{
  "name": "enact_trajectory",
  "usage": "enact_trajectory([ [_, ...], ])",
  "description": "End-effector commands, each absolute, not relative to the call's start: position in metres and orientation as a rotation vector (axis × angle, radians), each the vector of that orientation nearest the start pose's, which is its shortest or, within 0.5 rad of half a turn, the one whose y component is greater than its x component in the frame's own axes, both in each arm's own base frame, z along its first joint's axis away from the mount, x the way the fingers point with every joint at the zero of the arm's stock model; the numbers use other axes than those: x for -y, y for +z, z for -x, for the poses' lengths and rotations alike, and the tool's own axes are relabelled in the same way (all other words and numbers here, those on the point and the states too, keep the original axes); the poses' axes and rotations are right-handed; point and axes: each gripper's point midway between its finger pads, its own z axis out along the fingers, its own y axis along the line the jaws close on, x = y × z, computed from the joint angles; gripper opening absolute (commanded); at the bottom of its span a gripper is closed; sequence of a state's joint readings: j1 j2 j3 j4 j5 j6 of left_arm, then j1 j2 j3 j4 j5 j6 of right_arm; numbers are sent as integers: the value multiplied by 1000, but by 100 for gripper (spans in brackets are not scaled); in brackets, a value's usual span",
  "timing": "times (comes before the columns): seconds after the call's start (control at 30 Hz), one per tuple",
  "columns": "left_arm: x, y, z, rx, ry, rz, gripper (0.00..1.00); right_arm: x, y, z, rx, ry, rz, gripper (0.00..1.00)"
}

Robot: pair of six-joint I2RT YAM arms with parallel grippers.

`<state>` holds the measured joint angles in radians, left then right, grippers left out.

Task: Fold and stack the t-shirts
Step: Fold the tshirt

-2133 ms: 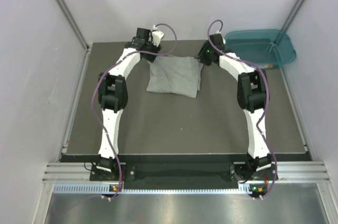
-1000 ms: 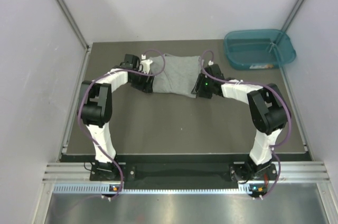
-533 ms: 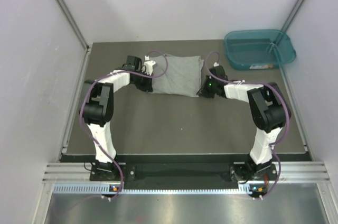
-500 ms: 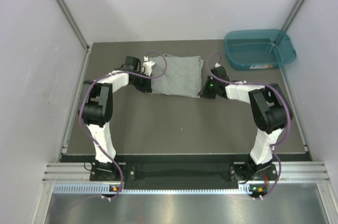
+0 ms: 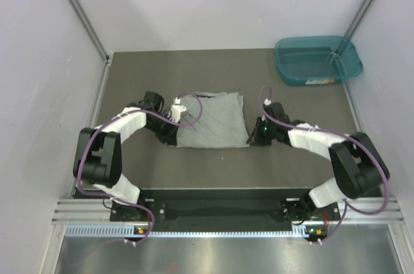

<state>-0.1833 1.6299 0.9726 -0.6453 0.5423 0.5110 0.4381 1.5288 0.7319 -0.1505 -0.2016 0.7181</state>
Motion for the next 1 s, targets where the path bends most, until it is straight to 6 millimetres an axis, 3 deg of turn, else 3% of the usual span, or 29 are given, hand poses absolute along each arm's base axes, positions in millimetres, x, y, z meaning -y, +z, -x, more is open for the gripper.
enact_trajectory([
  [0.0, 113, 49, -202, -2553, -793, -1224, 0, -193, 29, -228, -2710, 666, -278, 0],
  [0.07, 104, 48, -191, -2552, -748, -1287, 0, -192, 24, -203, -2732, 685, -287, 0],
  [0.1, 101, 51, -175, -2568, -785, -1323, 2, -195, 23, -197, -2734, 710, -320, 0],
  [0.13, 104, 53, -170, -2549, -828, -1343, 25, -196, 16, -184, -2761, 715, -313, 9],
  [0.2, 103, 53, -164, -2546, -848, -1373, 46, -202, 14, -179, -2770, 767, -316, 33],
  [0.23, 102, 56, -159, -2553, -868, -1390, 50, -203, 14, -179, -2781, 769, -318, 50],
  [0.27, 99, 60, -159, -2518, -883, -1428, 64, -196, 13, -179, -2795, 708, -306, 54],
  [0.33, 94, 78, -180, -2462, -855, -1389, 65, -191, 34, -204, -2723, 656, -298, 57],
  [0.37, 87, 88, -201, -2446, -844, -1241, 67, -183, 41, -215, -2686, 596, -278, 58],
  [0.4, 86, 102, -228, -2405, -798, -1170, 67, -187, 63, -236, -2611, 609, -267, 57],
  [0.43, 77, 108, -266, -2342, -710, -1067, 65, -183, 76, -253, -2555, 596, -271, 54],
  [0.47, 75, 113, -281, -2377, -706, -917, 64, -184, 88, -267, -2507, 594, -214, 51],
  [0.5, 77, 115, -298, -2357, -703, -878, 61, -190, 105, -290, -2461, 594, -185, 46],
  [0.53, 81, 120, -317, -2319, -707, -800, 60, -189, 111, -304, -2443, 567, -168, 39],
  [0.6, 89, 121, -335, -2280, -749, -735, 59, -199, 124, -336, -2414, 524, -75, 37],
  [0.67, 94, 117, -355, -2266, -747, -668, 61, -203, 125, -355, -2408, 481, -23, 41],
  [0.7, 92, 114, -363, -2274, -716, -653, 63, -208, 136, -369, -2381, 479, -15, 44],
  [0.73, 93, 112, -369, -2274, -710, -645, 64, -210, 121, -377, -2412, 455, -10, 49],
  [0.83, 108, 99, -386, -2275, -696, -671, 68, -218, 111, -397, -2430, 432, 29, 53],
  [0.97, 113, 80, -408, -2275, -637, -700, 68, -230, 101, -417, -2442, 430, 65, 54],
])
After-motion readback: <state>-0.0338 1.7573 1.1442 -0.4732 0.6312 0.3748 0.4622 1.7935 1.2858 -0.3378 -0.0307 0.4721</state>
